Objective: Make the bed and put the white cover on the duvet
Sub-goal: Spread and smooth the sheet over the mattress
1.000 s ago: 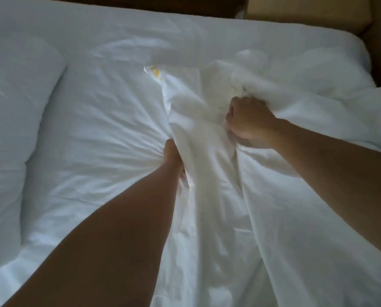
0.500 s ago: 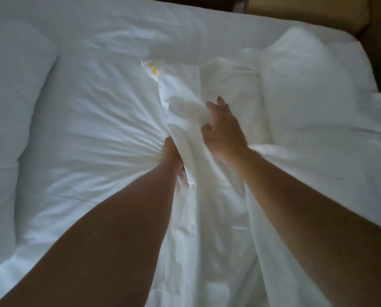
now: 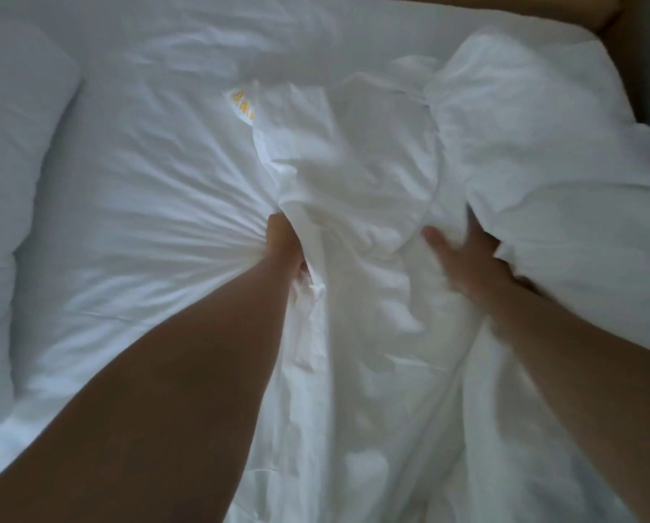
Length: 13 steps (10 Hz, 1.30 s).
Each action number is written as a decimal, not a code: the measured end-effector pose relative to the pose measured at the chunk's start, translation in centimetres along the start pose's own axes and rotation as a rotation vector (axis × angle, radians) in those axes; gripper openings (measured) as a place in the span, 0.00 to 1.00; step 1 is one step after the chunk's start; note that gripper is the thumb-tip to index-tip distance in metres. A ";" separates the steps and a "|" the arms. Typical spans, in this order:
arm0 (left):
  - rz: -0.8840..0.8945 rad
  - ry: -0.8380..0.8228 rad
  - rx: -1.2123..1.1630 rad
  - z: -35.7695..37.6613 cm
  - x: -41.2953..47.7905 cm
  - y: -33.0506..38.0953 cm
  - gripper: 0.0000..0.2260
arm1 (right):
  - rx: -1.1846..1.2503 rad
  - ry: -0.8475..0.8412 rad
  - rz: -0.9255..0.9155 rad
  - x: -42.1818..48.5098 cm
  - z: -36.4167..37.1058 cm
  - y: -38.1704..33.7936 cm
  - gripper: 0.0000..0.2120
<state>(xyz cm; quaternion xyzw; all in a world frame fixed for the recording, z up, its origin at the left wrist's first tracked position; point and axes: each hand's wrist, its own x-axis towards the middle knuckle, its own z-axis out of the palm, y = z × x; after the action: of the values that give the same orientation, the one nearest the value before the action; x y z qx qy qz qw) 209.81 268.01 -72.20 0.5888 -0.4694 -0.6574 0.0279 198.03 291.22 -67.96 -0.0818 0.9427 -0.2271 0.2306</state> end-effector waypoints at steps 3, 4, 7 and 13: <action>0.091 0.223 -0.335 -0.4 -6.2 1.3 0.13 | -0.552 -0.135 -0.198 -5.5 5.0 -3.5 0.51; 0.632 0.554 0.121 -0.4 -10.3 0.1 0.27 | -0.566 -0.106 -0.185 -5.6 5.5 -3.6 0.50; 0.550 -0.077 1.658 -2.2 -13.7 -6.9 0.31 | -0.559 -0.188 -0.368 -16.4 8.5 -0.9 0.29; 0.805 0.037 1.162 -32.4 -44.0 -4.6 0.22 | -0.239 -0.021 -0.562 -45.8 -4.2 -12.2 0.21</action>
<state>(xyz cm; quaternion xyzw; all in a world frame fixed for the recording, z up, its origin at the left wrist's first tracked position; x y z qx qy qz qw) 251.53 277.64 -37.94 0.3000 -0.9251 -0.2290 -0.0419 236.95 293.94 -40.75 -0.3681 0.9008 -0.1684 0.1572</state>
